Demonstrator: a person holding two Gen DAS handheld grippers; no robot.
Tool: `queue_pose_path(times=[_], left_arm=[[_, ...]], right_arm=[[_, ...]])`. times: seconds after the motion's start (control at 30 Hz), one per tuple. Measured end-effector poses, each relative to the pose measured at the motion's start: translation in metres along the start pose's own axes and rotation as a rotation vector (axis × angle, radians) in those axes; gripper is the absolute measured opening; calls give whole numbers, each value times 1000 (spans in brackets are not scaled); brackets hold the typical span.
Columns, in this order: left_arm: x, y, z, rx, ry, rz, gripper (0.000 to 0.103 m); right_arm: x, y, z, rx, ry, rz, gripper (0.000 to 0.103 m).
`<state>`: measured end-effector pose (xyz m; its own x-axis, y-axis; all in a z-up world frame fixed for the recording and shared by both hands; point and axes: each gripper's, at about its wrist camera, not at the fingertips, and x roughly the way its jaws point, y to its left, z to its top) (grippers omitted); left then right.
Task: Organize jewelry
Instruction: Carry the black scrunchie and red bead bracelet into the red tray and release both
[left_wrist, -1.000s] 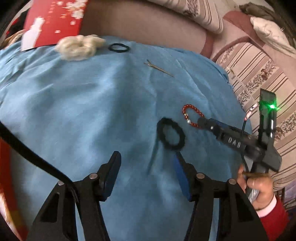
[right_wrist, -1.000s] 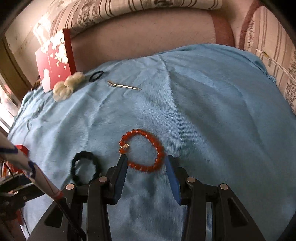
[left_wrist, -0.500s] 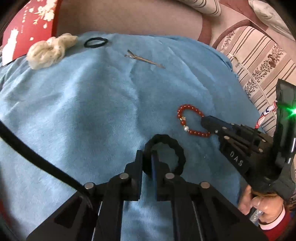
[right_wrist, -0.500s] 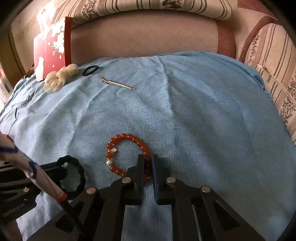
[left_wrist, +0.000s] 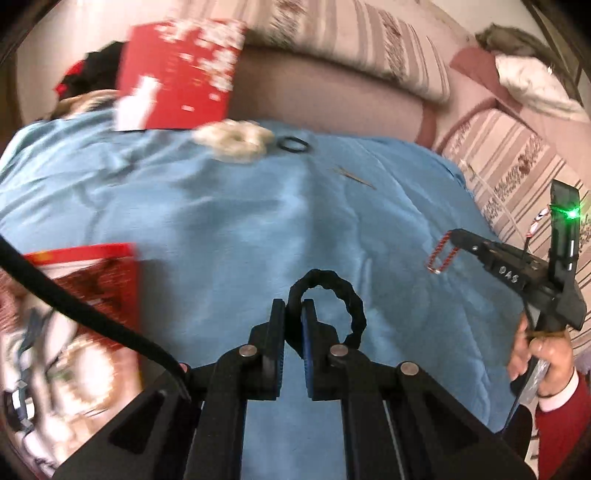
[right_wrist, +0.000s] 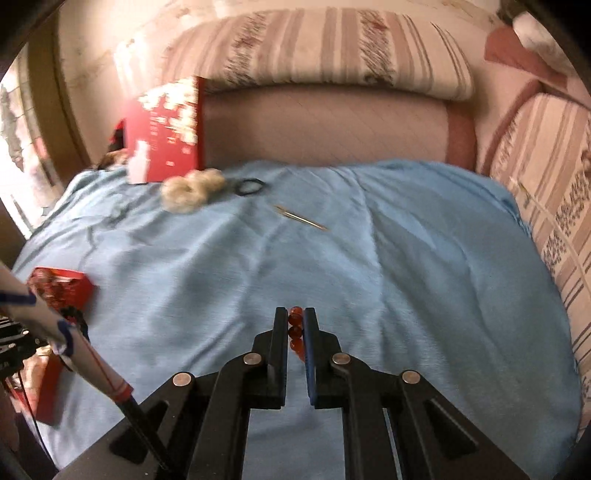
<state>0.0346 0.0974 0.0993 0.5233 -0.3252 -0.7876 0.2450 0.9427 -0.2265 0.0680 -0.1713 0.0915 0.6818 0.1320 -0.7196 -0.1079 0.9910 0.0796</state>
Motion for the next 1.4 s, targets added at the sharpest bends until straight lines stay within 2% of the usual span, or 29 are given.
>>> queue_pose_path(times=[0.2, 0.3, 0.43, 0.63, 0.9, 1.07, 1.2, 1.4], left_arm=[[-62, 71, -22, -62, -63, 107, 8], [-83, 117, -33, -137, -75, 156, 8], [-100, 166, -46, -225, -83, 202, 8], [-98, 225, -57, -320, -65, 246, 8], [-93, 278, -60, -415, -52, 260, 8], [-89, 299, -59, -452, -42, 271, 8], [-82, 314, -62, -490, -27, 274, 8], [-77, 330, -66, -516, -18, 291, 8]], right_arm=[[-27, 61, 9, -69, -31, 87, 8], [-35, 100, 12, -116, -33, 141, 8], [-36, 157, 11, -181, -21, 208, 8], [-28, 246, 4, -281, 17, 305, 8], [-8, 351, -6, -406, 52, 402, 8], [14, 389, 3, -421, 64, 415, 8], [47, 414, 13, -410, 86, 398, 8], [85, 424, 23, -368, 121, 365, 9]])
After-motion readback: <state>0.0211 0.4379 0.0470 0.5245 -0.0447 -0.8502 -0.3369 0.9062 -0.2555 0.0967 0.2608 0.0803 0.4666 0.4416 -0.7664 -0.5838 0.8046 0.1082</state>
